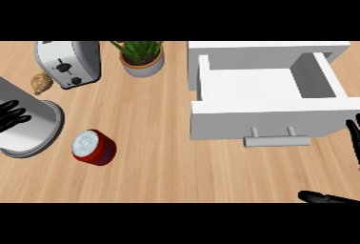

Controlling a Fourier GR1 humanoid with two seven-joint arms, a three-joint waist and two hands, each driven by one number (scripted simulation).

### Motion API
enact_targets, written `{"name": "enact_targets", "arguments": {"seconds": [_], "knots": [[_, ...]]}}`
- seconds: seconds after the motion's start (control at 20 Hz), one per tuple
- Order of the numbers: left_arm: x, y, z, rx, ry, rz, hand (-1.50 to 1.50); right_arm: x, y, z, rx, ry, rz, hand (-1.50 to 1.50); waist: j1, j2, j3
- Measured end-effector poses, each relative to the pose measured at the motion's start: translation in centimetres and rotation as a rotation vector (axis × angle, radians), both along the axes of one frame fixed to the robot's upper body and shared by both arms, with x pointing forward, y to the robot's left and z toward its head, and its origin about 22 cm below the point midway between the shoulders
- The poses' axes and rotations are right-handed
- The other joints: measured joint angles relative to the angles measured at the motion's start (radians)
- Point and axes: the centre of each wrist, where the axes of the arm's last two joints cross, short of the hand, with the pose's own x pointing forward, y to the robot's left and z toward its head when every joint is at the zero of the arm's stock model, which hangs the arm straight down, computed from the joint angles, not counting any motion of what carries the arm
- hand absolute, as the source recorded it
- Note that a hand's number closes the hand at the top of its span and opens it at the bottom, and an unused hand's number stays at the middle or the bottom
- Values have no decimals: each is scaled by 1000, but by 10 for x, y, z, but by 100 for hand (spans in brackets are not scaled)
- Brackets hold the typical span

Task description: Pick up the can, place it into the drawer and close the drawer

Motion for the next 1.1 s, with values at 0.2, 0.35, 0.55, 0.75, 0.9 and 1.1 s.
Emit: {"name": "enact_targets", "arguments": {"seconds": [0.2,0.35,0.55,0.75,0.9,1.1], "knots": [[11,19,8,-9,34,22,-150,-11,-13,-2,8,4,9,-150,-1,-1,1],[16,25,5,-27,79,12,-150,-16,-19,-4,6,7,8,-150,1,-5,4],[19,27,3,-36,156,-23,-150,-27,-32,-3,5,10,13,-150,2,-13,11],[21,28,5,-37,223,-50,-150,-39,-44,-8,8,15,16,-150,4,-16,11],[23,28,4,-30,261,-64,-150,-45,-50,-12,14,6,15,-150,5,-18,14],[25,27,5,-11,296,-62,-150,-48,-55,-10,13,10,9,-150,10,-21,15]]}}
